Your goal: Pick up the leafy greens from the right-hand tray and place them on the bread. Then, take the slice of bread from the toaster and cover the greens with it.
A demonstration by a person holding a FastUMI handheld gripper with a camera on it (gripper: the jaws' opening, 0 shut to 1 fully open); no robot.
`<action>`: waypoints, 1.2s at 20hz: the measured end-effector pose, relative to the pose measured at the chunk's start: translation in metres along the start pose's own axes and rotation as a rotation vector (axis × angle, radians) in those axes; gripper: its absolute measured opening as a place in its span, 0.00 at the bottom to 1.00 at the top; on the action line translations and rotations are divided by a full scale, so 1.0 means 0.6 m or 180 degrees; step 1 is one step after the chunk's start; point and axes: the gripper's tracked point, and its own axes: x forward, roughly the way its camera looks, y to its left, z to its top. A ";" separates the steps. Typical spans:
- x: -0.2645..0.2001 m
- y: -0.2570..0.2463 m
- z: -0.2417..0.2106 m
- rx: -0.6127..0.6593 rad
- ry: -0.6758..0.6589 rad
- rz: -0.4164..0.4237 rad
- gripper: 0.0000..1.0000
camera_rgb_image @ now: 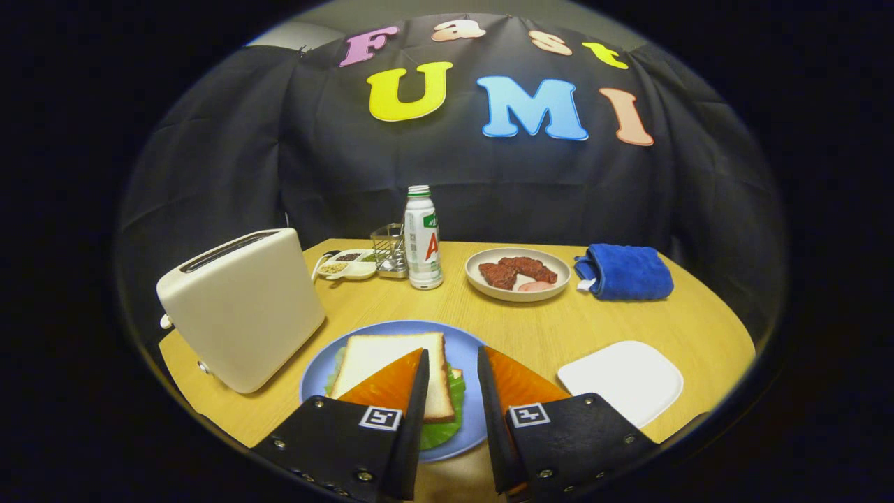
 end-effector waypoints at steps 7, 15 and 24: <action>-0.049 -0.146 0.080 -0.0174 -0.0579 -0.0266 0.42; -0.078 -0.328 0.103 0.0026 -0.0827 -0.0222 0.41; -0.108 -0.629 0.086 -0.0318 -0.1039 -0.0457 0.42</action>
